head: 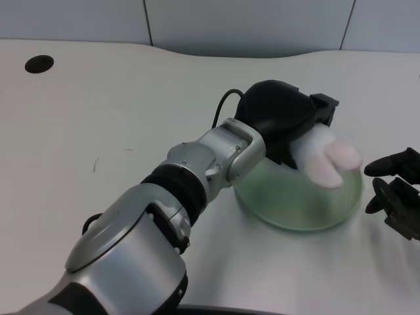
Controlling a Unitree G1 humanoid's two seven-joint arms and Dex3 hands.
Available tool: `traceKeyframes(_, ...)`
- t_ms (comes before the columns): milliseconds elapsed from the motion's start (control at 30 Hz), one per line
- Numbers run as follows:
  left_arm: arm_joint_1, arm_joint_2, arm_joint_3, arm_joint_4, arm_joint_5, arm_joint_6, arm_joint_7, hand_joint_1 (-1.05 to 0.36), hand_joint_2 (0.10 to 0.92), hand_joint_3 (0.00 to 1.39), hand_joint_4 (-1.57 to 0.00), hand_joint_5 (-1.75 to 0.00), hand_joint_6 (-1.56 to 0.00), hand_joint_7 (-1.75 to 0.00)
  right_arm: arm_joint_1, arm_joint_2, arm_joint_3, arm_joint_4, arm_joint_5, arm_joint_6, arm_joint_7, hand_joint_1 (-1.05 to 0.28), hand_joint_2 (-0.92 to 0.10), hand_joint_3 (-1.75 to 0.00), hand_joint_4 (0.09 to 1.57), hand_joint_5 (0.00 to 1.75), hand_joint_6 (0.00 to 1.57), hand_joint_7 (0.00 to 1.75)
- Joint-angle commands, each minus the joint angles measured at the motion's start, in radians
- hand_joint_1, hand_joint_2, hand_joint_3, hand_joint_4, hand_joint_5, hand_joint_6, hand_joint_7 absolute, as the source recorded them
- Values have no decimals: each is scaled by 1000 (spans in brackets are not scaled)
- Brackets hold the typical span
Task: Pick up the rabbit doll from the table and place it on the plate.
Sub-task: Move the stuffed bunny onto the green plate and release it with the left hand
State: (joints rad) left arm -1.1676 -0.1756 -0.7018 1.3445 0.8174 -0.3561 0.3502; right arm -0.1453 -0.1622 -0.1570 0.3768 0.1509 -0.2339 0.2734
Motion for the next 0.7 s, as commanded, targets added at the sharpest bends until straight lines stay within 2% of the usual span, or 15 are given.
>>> traceKeyframes(33,11,11,-16,8,17,4,13,-323,877,29,-1003,-1746,-704,-1407,23,-9,-7,-19,7,-16,4,-244,-921,-560,387,1746,295,1472)
traceKeyframes(133,10,15,-21,10,20,7,0,-318,883,40,-1007,-1746,-631,-1593,27,-12,-3,-27,-3,-17,-1,-238,-921,-562,390,1746,295,1482)
traceKeyframes(167,9,16,-24,10,22,13,-7,-401,842,24,-819,-1693,-626,-1399,29,-11,-3,-31,-4,-15,-3,-240,-921,-565,377,1739,289,1480)
traceKeyframes(200,8,17,-26,11,23,16,-12,-430,828,19,-751,-1677,-632,-1319,31,-11,-2,-34,-5,-13,-4,-241,-921,-567,372,1737,287,1480)
traceKeyframes(233,6,20,-21,13,14,13,-53,-445,822,15,-716,-1669,-636,-1276,36,-10,0,-48,-9,-1,-11,-241,-921,-568,368,1736,285,1479)
traceKeyframes(267,4,23,-16,15,6,9,-83,-522,838,17,-525,-1472,-522,-1205,40,-10,1,-58,-12,9,-17,-243,-921,-563,357,1729,287,1479)
traceKeyframes(333,2,27,-15,15,3,8,-130,-563,848,14,-433,-1354,-459,-1174,47,-9,4,-78,-12,27,-23,-244,-921,-560,351,1724,288,1477)
traceKeyframes(367,1,28,-18,15,5,10,-142,-644,861,8,-295,-1034,-348,-834,51,-9,5,-86,-11,35,-24,-241,-921,-553,343,1716,288,1470)
traceKeyframes(400,2,30,-23,14,10,8,-152,-673,867,5,-270,-883,-348,-647,55,-9,6,-98,-10,44,-26,-240,-921,-551,340,1713,289,1466)
traceKeyframes(433,3,32,-25,13,13,7,-158,-719,872,3,-113,-756,-250,-465,59,-8,6,-106,-9,51,-27,-233,-921,-552,339,1710,288,1459)
traceKeyframes(533,2,33,-30,13,16,5,-179,-750,880,2,-14,-533,-126,-323,64,-5,6,-122,-6,67,-33,-227,-921,-553,338,1706,289,1450)
traceKeyframes(567,1,34,-31,12,15,4,-184,-777,894,5,-5,-354,-52,-297,65,-4,5,-124,-5,70,-34,-220,-921,-555,333,1701,292,1447)
traceKeyframes(600,1,34,-32,12,14,3,-187,-787,899,6,-2,-289,-26,-290,65,-3,4,-125,-4,73,-34,-218,-921,-556,332,1699,294,1445)
traceKeyframes(633,2,35,-30,10,11,-4,-181,-791,902,6,-1,-255,-13,-287,65,-4,3,-122,-2,67,-31,-217,-921,-556,331,1697,295,1444)
traceKeyframes(700,3,35,-25,8,4,-14,-173,-863,880,9,1,-58,-2,-164,66,-6,4,-120,-4,61,-29,-216,-921,-561,339,1704,298,1442)
